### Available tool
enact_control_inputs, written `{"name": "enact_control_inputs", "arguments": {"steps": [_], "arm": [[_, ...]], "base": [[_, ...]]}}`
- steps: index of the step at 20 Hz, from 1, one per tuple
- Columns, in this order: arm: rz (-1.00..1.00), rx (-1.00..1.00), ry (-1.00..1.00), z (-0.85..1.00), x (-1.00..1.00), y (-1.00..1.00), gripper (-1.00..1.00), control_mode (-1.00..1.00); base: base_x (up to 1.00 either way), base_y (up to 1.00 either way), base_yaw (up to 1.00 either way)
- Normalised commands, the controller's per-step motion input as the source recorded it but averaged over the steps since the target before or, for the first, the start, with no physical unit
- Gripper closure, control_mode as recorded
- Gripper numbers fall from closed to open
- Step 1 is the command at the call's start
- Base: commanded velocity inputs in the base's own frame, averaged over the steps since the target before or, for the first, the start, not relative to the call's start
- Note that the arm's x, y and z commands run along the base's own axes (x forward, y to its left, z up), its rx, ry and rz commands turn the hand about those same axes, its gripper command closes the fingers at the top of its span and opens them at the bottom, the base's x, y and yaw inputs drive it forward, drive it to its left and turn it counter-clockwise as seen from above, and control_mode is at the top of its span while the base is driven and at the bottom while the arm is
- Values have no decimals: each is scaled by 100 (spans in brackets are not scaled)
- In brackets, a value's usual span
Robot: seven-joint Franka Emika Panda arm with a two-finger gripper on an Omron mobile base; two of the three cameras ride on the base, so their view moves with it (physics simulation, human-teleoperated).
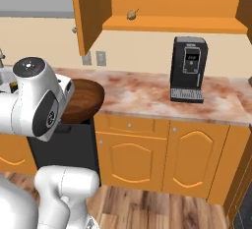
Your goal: Pick the mug and place it in the sink. Pick the bowl and place it in the open cabinet and then close the cabinet.
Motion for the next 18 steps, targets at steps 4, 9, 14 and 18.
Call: {"name": "enact_control_inputs", "arguments": {"steps": [4, 9, 14, 18], "arm": [[0, 0, 0, 0, 0, 0, 100, 100], [0, 0, 0, 0, 0, 0, 100, 100], [0, 0, 0, 0, 0, 0, 100, 100], [0, 0, 0, 0, 0, 0, 100, 100]], "base": [[0, -35, 0], [0, -40, 0], [28, -39, 0], [41, -33, 0]]}}
